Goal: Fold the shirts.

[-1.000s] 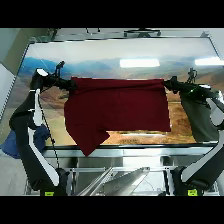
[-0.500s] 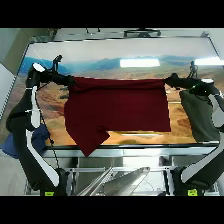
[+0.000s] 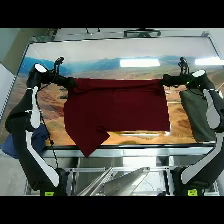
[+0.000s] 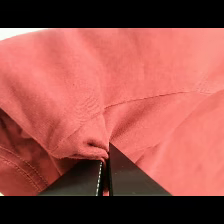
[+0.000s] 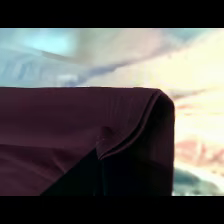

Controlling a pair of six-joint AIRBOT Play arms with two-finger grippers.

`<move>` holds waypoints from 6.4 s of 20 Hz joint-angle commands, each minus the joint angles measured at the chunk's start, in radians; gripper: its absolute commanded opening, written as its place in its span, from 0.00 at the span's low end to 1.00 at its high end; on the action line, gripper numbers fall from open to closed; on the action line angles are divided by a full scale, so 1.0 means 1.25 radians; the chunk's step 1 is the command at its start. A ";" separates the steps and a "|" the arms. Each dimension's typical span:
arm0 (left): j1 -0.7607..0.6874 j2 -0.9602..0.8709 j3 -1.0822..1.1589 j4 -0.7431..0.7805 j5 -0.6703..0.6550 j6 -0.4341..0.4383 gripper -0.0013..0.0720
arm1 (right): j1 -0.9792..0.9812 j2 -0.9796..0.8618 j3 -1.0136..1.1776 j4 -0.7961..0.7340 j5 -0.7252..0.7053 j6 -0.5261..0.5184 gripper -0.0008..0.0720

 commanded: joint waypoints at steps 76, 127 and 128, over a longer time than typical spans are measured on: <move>0.006 0.726 -1.209 -0.012 0.157 -0.271 0.48 | -0.003 0.670 -0.733 -0.453 0.141 0.357 0.73; -0.015 0.341 -0.291 -0.003 0.088 -0.193 0.04 | 0.021 0.262 -0.282 0.059 -0.084 -0.023 0.03; -0.015 0.297 -0.251 0.000 0.099 -0.192 0.04 | 0.028 0.217 -0.244 0.058 -0.090 -0.023 0.03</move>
